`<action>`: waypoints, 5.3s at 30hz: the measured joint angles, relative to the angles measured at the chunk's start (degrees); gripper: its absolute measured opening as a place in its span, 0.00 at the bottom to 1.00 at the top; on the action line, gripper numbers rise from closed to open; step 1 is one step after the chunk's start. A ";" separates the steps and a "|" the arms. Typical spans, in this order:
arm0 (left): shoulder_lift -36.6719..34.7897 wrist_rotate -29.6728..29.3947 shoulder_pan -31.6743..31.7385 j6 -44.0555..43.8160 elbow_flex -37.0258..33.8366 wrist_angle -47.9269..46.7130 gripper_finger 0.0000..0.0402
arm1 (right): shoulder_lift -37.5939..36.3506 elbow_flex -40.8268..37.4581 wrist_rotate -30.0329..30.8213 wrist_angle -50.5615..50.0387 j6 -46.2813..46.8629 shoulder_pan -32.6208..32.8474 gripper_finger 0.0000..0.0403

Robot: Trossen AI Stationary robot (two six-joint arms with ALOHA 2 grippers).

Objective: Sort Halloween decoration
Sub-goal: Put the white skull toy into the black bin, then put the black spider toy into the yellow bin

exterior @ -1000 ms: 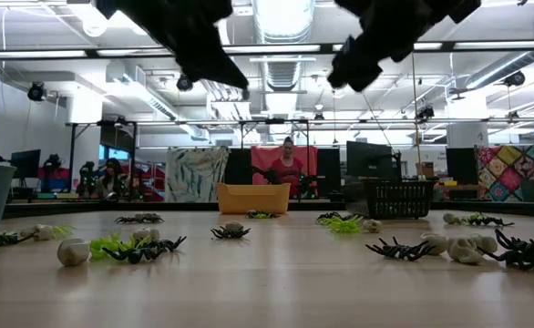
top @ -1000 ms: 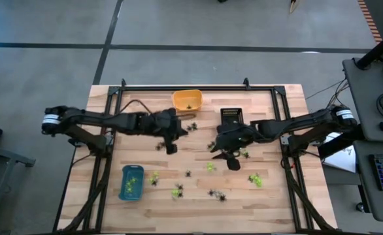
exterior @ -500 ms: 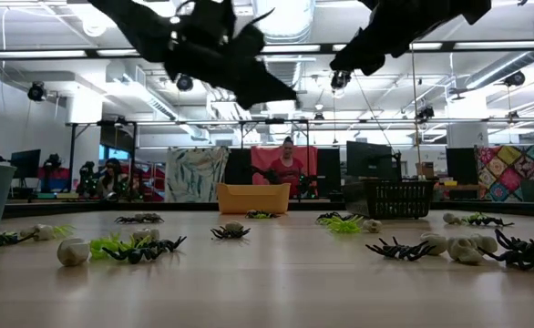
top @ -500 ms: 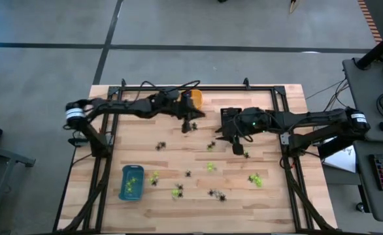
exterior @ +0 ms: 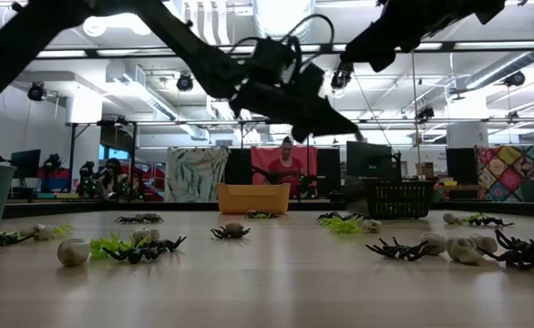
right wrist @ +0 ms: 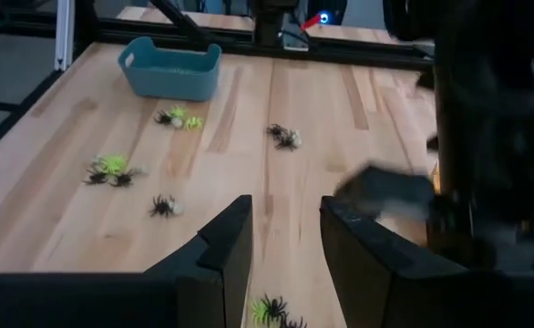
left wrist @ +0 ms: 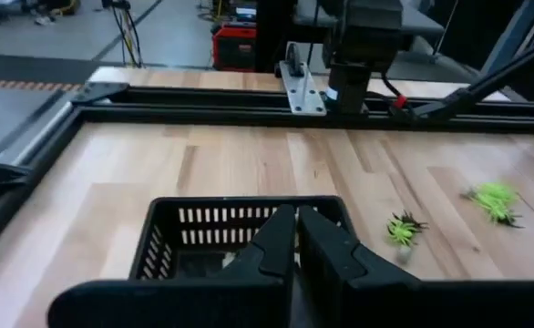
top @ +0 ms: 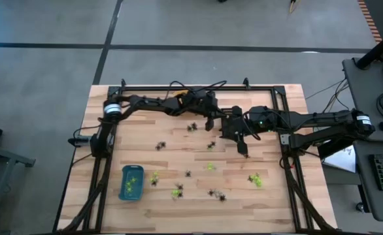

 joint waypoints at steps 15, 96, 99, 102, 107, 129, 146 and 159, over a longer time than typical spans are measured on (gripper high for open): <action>7.07 -0.29 0.04 -3.33 7.78 -7.42 0.10 | 0.11 0.00 -0.50 0.12 8.04 1.24 0.31; -66.83 -36.19 -28.13 -16.87 -54.57 -1.73 0.12 | 25.99 11.26 2.99 -33.79 43.60 11.74 0.31; -66.76 -37.83 -28.13 -16.86 -54.55 -1.78 0.12 | 25.99 11.26 2.61 -37.27 45.98 11.74 0.31; -66.76 -39.18 -28.13 -15.92 -54.57 -1.78 0.12 | 25.99 11.26 2.58 -41.89 48.57 11.74 0.31; -66.76 -39.47 -28.13 -15.34 -54.55 -1.80 0.12 | 25.99 11.26 2.60 -48.69 52.28 11.74 0.31; -66.76 -39.50 -28.13 -15.28 -54.57 -1.93 0.12 | 27.28 10.50 6.56 -51.63 56.59 11.74 0.31; -66.65 -39.52 -28.13 -13.88 -54.63 -1.77 0.12 | 35.15 9.01 6.09 -50.52 55.97 11.74 0.31; -66.65 -39.53 -28.13 -13.87 -54.63 -1.60 0.12 | 37.97 9.08 5.90 -50.36 53.11 11.76 0.13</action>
